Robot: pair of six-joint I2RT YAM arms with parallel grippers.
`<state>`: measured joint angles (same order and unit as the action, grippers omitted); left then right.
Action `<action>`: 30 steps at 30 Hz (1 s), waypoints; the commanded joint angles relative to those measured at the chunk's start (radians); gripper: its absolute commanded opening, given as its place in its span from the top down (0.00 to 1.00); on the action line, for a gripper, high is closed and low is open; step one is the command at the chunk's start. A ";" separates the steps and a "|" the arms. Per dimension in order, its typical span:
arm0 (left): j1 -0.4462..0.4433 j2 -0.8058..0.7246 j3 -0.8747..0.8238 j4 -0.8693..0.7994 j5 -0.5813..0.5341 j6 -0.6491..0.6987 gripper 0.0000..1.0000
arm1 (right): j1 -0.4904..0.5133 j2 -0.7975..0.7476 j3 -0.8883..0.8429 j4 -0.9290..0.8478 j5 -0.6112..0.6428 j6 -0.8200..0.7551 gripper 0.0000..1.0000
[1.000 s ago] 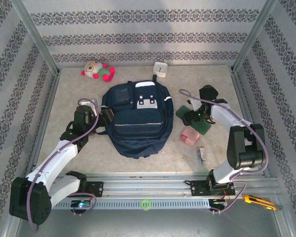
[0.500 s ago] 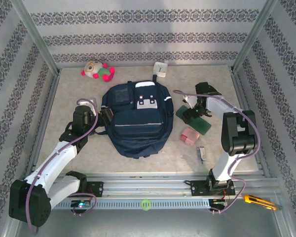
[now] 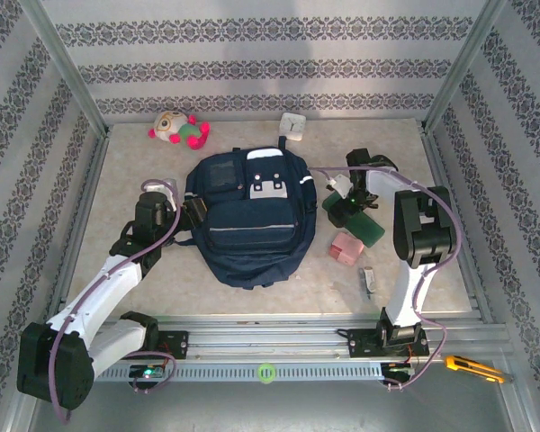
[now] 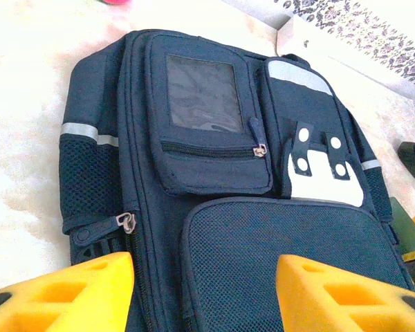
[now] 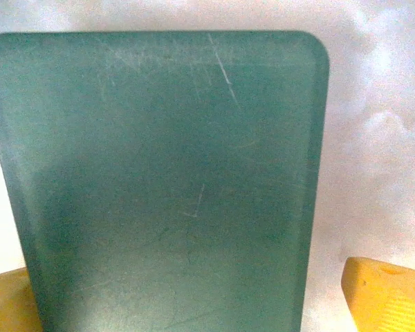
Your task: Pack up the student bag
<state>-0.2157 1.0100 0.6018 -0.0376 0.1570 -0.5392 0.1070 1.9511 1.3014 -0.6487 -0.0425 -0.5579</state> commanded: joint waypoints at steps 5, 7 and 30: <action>0.004 0.022 0.054 -0.019 -0.014 0.022 0.44 | -0.018 0.098 0.099 -0.024 -0.006 0.002 0.09; 0.004 0.025 0.056 -0.016 -0.012 0.021 0.44 | -0.022 0.118 0.122 -0.049 -0.023 0.015 0.14; -0.020 0.003 0.127 0.053 0.509 0.532 0.46 | -0.020 -0.540 -0.153 0.173 -0.357 0.137 0.51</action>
<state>-0.2214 1.0325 0.6712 -0.0086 0.4408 -0.2447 0.0643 1.4971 1.2167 -0.5625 -0.2604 -0.4641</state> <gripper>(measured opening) 0.539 0.635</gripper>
